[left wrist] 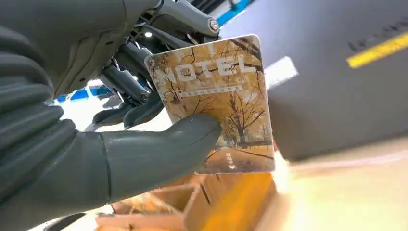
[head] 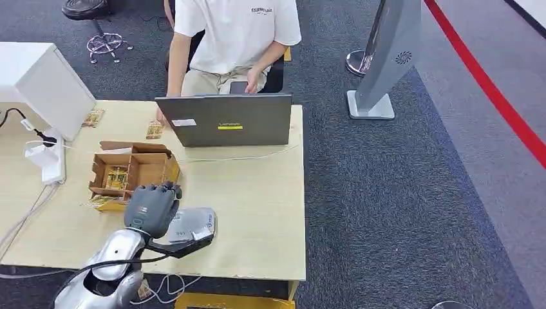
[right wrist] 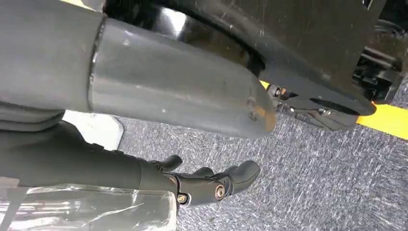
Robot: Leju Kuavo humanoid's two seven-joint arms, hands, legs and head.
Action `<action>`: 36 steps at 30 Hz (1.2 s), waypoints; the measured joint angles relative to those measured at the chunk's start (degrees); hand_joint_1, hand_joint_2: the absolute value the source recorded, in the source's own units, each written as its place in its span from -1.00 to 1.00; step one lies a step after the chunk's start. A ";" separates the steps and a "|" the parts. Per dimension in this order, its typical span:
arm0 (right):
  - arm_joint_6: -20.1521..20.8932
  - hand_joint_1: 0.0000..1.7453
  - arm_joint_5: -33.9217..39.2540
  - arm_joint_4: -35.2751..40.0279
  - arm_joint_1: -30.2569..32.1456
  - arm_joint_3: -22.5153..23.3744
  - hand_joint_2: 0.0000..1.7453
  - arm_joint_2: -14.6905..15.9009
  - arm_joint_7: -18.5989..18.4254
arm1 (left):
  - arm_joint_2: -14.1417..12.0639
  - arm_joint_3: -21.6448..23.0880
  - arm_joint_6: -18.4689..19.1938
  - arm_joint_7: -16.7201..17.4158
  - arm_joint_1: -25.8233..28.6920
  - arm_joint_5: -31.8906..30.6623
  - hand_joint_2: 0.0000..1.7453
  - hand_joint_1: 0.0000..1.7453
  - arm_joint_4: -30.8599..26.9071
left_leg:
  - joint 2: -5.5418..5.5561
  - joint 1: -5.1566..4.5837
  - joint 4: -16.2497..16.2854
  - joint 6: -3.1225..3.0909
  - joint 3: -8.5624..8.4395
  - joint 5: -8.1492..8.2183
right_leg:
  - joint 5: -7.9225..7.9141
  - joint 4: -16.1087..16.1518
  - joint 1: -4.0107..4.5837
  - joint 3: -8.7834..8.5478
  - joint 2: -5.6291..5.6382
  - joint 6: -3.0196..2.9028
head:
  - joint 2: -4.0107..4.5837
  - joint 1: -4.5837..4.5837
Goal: Pass the card to the sensor for recognition and then transmit it.
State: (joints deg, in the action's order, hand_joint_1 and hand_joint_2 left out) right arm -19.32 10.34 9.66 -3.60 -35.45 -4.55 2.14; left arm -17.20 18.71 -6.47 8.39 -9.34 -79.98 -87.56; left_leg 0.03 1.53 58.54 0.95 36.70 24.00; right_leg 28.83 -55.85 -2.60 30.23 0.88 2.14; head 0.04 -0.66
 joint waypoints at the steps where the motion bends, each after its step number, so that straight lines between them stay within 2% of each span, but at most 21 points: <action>1: 0.00 -1.00 0.00 0.00 0.00 0.02 -1.00 -0.02 -0.15 | 0.02 0.59 0.13 0.17 0.21 -0.70 1.00 1.00 0.22 | 0.00 0.00 0.00 0.00 0.00 0.00 | 0.00 0.00 0.00 0.00 0.00 0.00 | 0.00 -0.02; 9: 0.09 -1.00 -0.18 -0.07 0.00 -0.04 -1.00 -0.13 -0.89 | 0.26 5.55 0.68 1.57 1.91 -3.69 1.00 1.00 2.99 | 0.00 0.00 0.00 0.00 0.00 0.00 | 0.00 0.01 0.00 0.00 -0.01 0.00 | 0.00 0.00; 14: 1.57 -1.00 1.02 -0.09 0.00 -0.07 -1.00 -0.39 -1.44 | 1.20 6.80 -0.30 2.90 1.35 -5.02 1.00 1.00 4.77 | 0.02 0.00 0.00 -0.01 -0.01 0.00 | 0.00 0.01 0.00 -0.01 -0.05 0.01 | 0.00 -0.02; 15: 2.06 -1.00 1.60 -0.09 0.01 0.02 -1.00 -0.39 -1.29 | 1.62 6.91 -2.02 3.43 1.09 -5.90 1.00 1.00 5.03 | 0.02 0.00 0.00 -0.02 -0.01 -0.01 | -0.01 0.01 0.00 -0.01 -0.05 0.01 | 0.02 0.00; 17: 2.54 -1.00 2.30 -0.11 0.03 0.28 -1.00 -0.39 -1.16 | 2.66 6.95 -8.54 4.44 0.50 -8.00 1.00 1.00 5.55 | 0.02 0.00 0.00 -0.03 0.00 -0.02 | -0.03 0.01 0.00 -0.01 -0.06 0.02 | 0.00 -0.02; 18: 2.93 -1.00 2.27 -0.13 0.02 0.44 -1.00 -0.39 -1.16 | 3.00 6.97 -12.26 5.34 -0.05 -8.74 1.00 1.00 5.57 | 0.06 0.00 0.01 -0.03 0.00 -0.02 | -0.03 0.00 0.00 -0.01 -0.09 0.02 | 0.00 0.00; 20: 3.13 -1.00 1.77 -0.15 -0.02 0.46 -1.00 -0.39 -1.27 | 3.02 7.17 -22.75 8.44 -1.53 -9.64 1.00 1.00 5.44 | 0.06 0.01 0.01 -0.02 0.00 -0.02 | -0.03 0.00 0.00 -0.03 -0.10 0.02 | 0.00 0.00; 21: 3.13 -1.00 1.62 -0.15 -0.02 0.46 -1.00 -0.39 -1.33 | 3.02 7.17 -25.96 8.41 -2.47 -9.77 1.00 1.00 5.02 | 0.06 0.01 0.01 -0.02 -0.01 -0.02 | -0.04 0.00 0.00 -0.06 -0.10 0.02 | 0.00 0.00; 24: 3.13 -1.00 1.11 -0.15 -0.01 0.46 -1.00 -0.39 -1.33 | 3.34 5.73 -28.49 4.20 -4.29 -9.85 1.00 1.00 3.00 | 0.07 0.00 0.01 0.00 -0.02 -0.05 | -0.04 0.00 0.01 -0.18 -0.11 0.02 | 0.00 0.00; 27: 3.39 -1.00 0.02 -0.15 -0.03 0.22 -1.00 -0.39 -1.29 | 3.28 3.29 -32.22 2.36 -7.00 -9.61 1.00 1.00 1.68 | 0.10 0.03 0.01 0.02 -0.01 -0.06 | -0.04 -0.01 0.03 -0.06 -0.14 0.02 | 0.00 0.02; 29: 3.83 -1.00 -0.53 -0.15 -0.08 -0.20 -1.00 -0.39 -1.38 | 2.73 0.25 -32.00 -0.57 -10.62 -9.37 1.00 1.00 1.59 | 0.12 0.04 0.01 0.04 -0.01 -0.08 | -0.05 -0.03 0.04 -0.07 -0.15 0.01 | 0.00 0.00; 31: 4.07 -1.00 -0.92 -0.17 -0.06 -0.44 -1.00 -0.39 -1.75 | 1.59 -2.87 -30.05 -1.53 -15.20 -9.40 1.00 1.00 2.41 | 0.12 0.08 0.01 0.08 0.00 -0.13 | -0.06 -0.05 0.08 -0.01 -0.14 -0.02 | 0.00 0.00; 34: 4.22 -1.00 -1.20 -0.17 -0.09 -0.72 -1.00 -0.37 -2.14 | -1.44 -6.69 -28.24 -2.58 -24.16 -8.83 1.00 1.00 8.14 | 0.08 0.16 0.01 0.18 0.00 -0.21 | -0.16 -0.11 0.16 -0.06 -0.11 -0.16 | 0.00 0.00; 36: 4.67 -1.00 -1.20 -0.20 -0.05 -0.85 -1.00 -0.37 -2.18 | -3.17 -7.70 -27.56 -2.34 -29.04 -9.46 1.00 1.00 12.69 | 0.07 0.18 0.01 0.16 0.02 -0.24 | -0.16 -0.13 0.17 -0.03 -0.09 -0.17 | 0.00 -0.07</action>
State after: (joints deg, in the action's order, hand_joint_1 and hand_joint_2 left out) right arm -14.65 9.14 9.46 -3.65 -36.30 -4.92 -0.04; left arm -20.37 11.01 -34.03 6.06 -38.39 -89.44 -74.87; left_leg 0.10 1.71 58.54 1.11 36.72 23.75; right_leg 28.66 -55.98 -2.43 30.20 0.79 1.97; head 0.05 -0.72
